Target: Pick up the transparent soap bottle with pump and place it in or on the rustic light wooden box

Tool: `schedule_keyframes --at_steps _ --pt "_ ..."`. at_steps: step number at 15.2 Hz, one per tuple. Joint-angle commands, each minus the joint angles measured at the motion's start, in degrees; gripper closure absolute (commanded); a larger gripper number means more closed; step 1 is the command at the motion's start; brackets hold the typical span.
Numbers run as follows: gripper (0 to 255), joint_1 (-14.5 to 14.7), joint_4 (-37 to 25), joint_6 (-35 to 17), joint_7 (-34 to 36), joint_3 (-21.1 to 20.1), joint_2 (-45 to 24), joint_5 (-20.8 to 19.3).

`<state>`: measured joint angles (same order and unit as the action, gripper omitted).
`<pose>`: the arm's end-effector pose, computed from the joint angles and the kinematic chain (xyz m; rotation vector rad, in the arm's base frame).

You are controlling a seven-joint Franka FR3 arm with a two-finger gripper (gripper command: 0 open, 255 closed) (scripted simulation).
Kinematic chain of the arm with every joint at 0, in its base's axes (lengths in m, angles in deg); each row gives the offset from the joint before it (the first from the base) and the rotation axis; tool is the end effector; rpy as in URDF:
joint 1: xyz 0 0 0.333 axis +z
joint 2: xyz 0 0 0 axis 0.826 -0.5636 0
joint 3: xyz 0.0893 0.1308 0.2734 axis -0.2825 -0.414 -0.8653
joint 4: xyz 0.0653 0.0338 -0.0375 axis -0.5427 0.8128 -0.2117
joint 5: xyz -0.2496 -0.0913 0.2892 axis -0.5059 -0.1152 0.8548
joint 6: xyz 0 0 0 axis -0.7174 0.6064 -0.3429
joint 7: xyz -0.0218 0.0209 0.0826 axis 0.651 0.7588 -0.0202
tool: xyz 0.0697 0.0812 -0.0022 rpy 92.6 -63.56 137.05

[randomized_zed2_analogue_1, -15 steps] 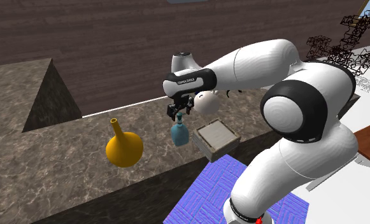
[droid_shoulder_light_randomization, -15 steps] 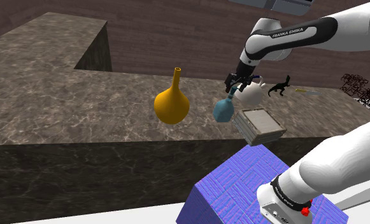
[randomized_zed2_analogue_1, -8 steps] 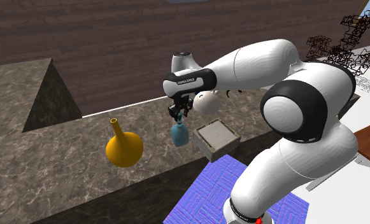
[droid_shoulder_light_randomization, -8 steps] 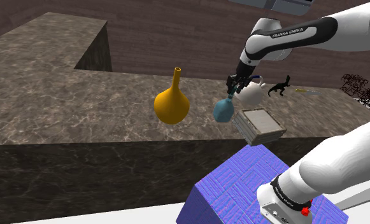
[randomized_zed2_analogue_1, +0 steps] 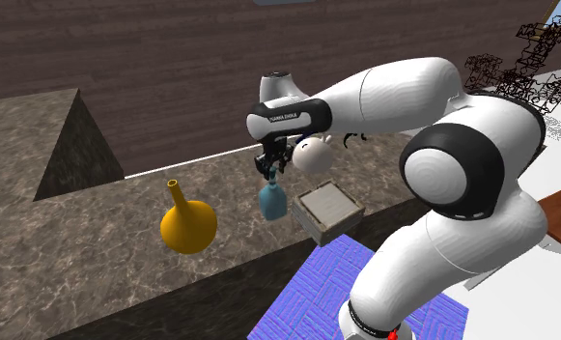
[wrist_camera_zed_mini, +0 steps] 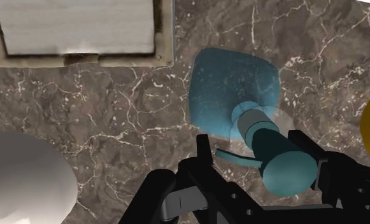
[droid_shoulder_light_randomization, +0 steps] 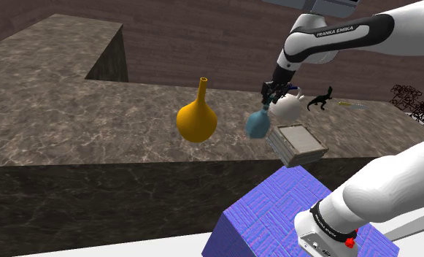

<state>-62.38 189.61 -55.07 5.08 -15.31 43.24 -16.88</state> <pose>0.4508 -0.1338 0.4313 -3.0694 0.4048 0.0054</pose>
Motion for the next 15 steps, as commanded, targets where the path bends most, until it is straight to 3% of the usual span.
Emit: schedule_keyframes --at_steps 1,15 --pt "255 0.0 -1.0 1.7 0.2 -0.1 0.7 -0.1" --pt "255 0.0 -9.6 12.7 0.9 -0.5 3.2 -0.4"
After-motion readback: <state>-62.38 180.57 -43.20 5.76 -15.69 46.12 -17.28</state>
